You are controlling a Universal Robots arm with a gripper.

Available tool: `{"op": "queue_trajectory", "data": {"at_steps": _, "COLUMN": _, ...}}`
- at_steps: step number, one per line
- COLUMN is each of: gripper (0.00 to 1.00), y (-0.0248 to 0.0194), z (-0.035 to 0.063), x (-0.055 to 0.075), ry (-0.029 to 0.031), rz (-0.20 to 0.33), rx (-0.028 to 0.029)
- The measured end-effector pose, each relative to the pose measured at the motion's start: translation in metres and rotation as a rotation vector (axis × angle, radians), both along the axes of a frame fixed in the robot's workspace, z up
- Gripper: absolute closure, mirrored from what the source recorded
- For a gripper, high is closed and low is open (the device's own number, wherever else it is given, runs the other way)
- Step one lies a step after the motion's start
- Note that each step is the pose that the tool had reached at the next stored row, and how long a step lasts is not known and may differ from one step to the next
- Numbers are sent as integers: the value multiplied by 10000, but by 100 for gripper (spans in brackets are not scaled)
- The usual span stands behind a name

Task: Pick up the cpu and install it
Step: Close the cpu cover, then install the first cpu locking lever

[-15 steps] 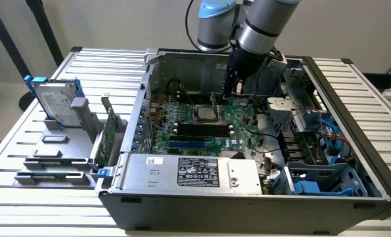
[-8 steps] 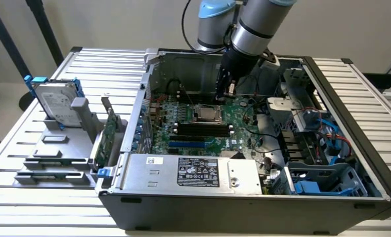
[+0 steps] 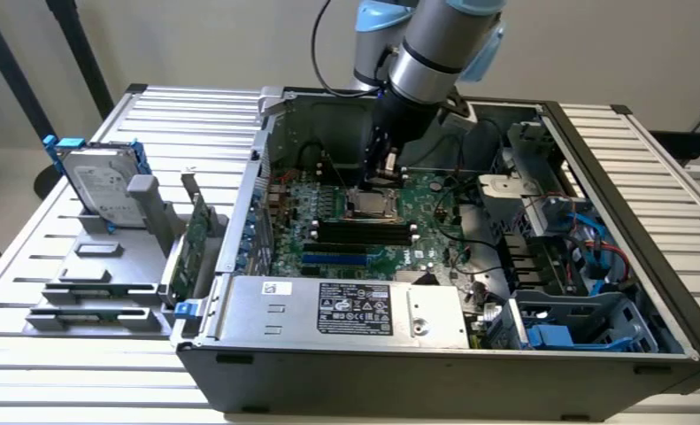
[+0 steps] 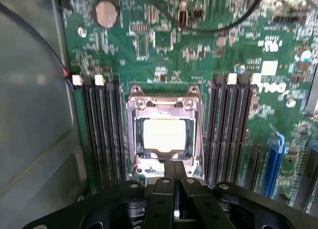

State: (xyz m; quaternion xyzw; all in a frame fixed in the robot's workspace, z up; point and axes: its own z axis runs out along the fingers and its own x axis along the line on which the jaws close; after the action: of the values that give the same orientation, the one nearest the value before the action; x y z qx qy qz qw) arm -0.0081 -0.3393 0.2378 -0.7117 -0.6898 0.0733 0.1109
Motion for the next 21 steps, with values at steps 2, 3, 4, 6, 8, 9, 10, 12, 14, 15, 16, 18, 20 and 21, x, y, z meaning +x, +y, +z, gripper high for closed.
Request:
{"op": "queue_trajectory", "data": {"at_steps": 2, "gripper": 89, "y": 0, "z": -28, "x": -51, "ry": 0, "rz": 0, "rx": 15}}
{"op": "queue_trajectory", "data": {"at_steps": 3, "gripper": 89, "y": 0, "z": -43, "x": -75, "ry": -1, "rz": -1, "rx": 27}}
{"op": "queue_trajectory", "data": {"at_steps": 4, "gripper": 89, "y": 0, "z": -57, "x": -96, "ry": -2, "rz": 0, "rx": 45}}
{"op": "queue_trajectory", "data": {"at_steps": 6, "gripper": 89, "y": 2, "z": -84, "x": -138, "ry": -5, "rz": 0, "rx": 87}}
{"op": "queue_trajectory", "data": {"at_steps": 8, "gripper": 89, "y": 6, "z": -110, "x": -172, "ry": -9, "rz": 0, "rx": 134}}
{"op": "queue_trajectory", "data": {"at_steps": 9, "gripper": 89, "y": 9, "z": -124, "x": -180, "ry": -9, "rz": -1, "rx": 154}}
{"op": "queue_trajectory", "data": {"at_steps": 10, "gripper": 89, "y": 13, "z": -138, "x": -186, "ry": -10, "rz": -1, "rx": 174}}
{"op": "queue_trajectory", "data": {"at_steps": 12, "gripper": 89, "y": 20, "z": -167, "x": -190, "ry": -13, "rz": -1, "rx": 206}}
{"op": "queue_trajectory", "data": {"at_steps": 14, "gripper": 89, "y": 26, "z": -198, "x": -191, "ry": -28, "rz": -1, "rx": 221}}
{"op": "queue_trajectory", "data": {"at_steps": 15, "gripper": 89, "y": 29, "z": -213, "x": -191, "ry": -35, "rz": -2, "rx": 225}}
{"op": "queue_trajectory", "data": {"at_steps": 16, "gripper": 89, "y": 31, "z": -230, "x": -192, "ry": -42, "rz": -1, "rx": 229}}
{"op": "queue_trajectory", "data": {"at_steps": 18, "gripper": 89, "y": 36, "z": -264, "x": -194, "ry": -53, "rz": -1, "rx": 234}}
{"op": "queue_trajectory", "data": {"at_steps": 20, "gripper": 89, "y": 40, "z": -299, "x": -197, "ry": -70, "rz": -1, "rx": 239}}
{"op": "queue_trajectory", "data": {"at_steps": 21, "gripper": 89, "y": 42, "z": -316, "x": -199, "ry": -80, "rz": 0, "rx": 241}}
